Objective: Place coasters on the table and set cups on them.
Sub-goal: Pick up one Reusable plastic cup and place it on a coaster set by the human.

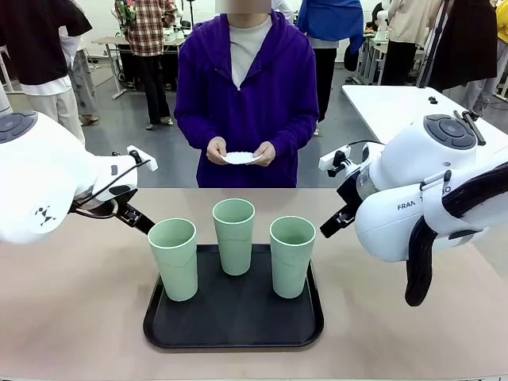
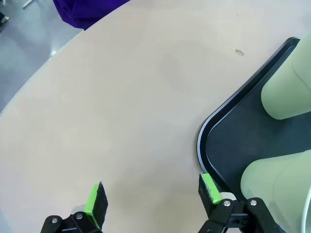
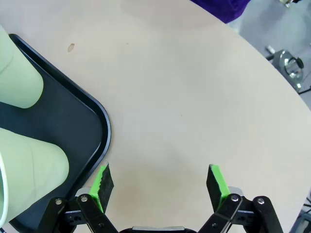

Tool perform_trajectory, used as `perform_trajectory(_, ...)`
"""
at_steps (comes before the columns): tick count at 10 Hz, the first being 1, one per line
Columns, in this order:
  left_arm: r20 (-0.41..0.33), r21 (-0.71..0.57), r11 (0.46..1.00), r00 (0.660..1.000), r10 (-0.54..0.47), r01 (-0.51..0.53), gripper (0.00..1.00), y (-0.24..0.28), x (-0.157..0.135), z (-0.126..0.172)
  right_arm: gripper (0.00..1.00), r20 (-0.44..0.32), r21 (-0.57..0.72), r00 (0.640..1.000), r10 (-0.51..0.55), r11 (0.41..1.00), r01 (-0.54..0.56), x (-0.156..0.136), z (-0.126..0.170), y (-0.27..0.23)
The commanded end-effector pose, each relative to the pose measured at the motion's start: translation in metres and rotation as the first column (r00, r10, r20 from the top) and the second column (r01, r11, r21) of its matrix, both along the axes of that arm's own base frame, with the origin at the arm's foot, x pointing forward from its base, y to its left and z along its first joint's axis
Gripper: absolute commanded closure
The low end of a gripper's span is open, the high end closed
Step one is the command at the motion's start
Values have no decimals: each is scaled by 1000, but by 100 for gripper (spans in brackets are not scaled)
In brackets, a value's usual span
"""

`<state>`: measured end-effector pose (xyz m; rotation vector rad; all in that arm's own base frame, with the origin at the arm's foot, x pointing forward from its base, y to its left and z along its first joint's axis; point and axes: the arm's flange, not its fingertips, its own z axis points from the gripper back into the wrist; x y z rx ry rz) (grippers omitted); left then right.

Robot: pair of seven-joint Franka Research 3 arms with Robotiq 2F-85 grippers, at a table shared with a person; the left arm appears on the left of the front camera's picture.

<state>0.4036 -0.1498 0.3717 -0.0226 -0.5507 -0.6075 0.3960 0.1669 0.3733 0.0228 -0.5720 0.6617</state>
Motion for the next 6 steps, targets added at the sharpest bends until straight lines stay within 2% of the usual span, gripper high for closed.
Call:
perform_trajectory(1, 0, 0, 1000, 1000, 0, 0, 0, 0, 0, 0, 0, 0, 0, 1000, 0, 1000, 0, 0, 0, 0)
perform_trajectory(6, 0, 0, 1000, 1000, 0, 0, 0, 0, 0, 0, 0, 0, 0, 1000, 0, 1000, 0, 0, 0, 0)
